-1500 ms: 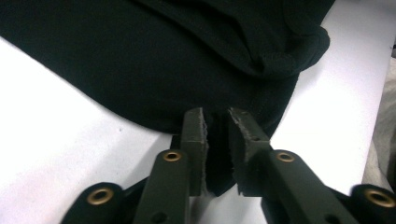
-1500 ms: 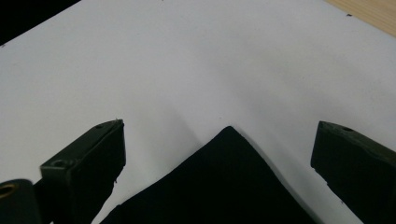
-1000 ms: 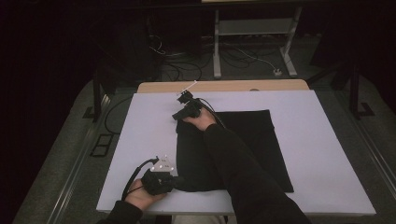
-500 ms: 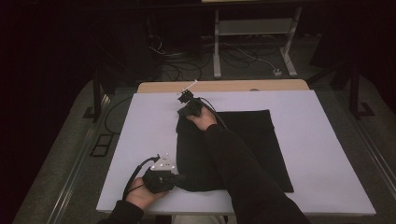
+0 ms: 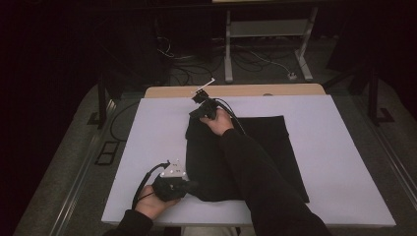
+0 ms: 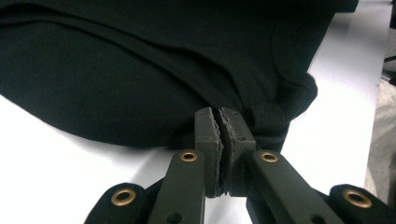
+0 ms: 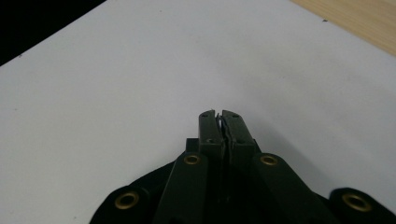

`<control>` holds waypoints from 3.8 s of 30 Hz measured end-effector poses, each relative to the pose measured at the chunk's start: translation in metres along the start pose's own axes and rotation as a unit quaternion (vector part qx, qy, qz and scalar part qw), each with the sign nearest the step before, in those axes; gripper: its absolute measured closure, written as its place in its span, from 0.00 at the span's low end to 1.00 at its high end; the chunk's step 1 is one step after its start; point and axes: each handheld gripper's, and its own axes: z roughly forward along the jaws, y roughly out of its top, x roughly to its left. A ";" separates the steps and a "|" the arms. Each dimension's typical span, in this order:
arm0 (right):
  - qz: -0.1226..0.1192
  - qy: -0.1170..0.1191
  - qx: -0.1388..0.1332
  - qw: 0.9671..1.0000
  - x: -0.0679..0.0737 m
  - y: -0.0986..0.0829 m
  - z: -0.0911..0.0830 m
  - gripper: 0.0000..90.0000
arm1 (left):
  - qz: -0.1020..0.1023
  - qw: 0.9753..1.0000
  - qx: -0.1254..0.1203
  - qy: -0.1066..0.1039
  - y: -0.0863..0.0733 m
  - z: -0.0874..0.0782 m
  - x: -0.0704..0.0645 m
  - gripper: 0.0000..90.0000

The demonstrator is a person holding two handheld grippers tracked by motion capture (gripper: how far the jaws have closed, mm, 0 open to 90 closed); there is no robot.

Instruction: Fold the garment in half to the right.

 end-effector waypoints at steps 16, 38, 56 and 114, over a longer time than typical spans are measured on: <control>0.003 0.008 -0.049 0.999 -0.005 -0.006 -0.052 0.96 | 0.004 0.999 -0.049 0.001 0.015 -0.012 -0.009 0.94; 0.015 -0.012 -0.075 0.997 -0.028 -0.015 -0.102 0.96 | 0.024 0.996 -0.074 -0.032 0.048 -0.012 -0.019 0.94; 0.028 -0.033 -0.084 0.996 -0.049 -0.031 -0.132 0.96 | 0.055 0.994 -0.067 -0.066 0.078 0.016 -0.038 0.94; 0.095 -0.086 -0.119 0.985 -0.110 -0.092 -0.207 0.96 | 0.120 0.981 -0.075 -0.131 0.147 0.071 -0.083 0.95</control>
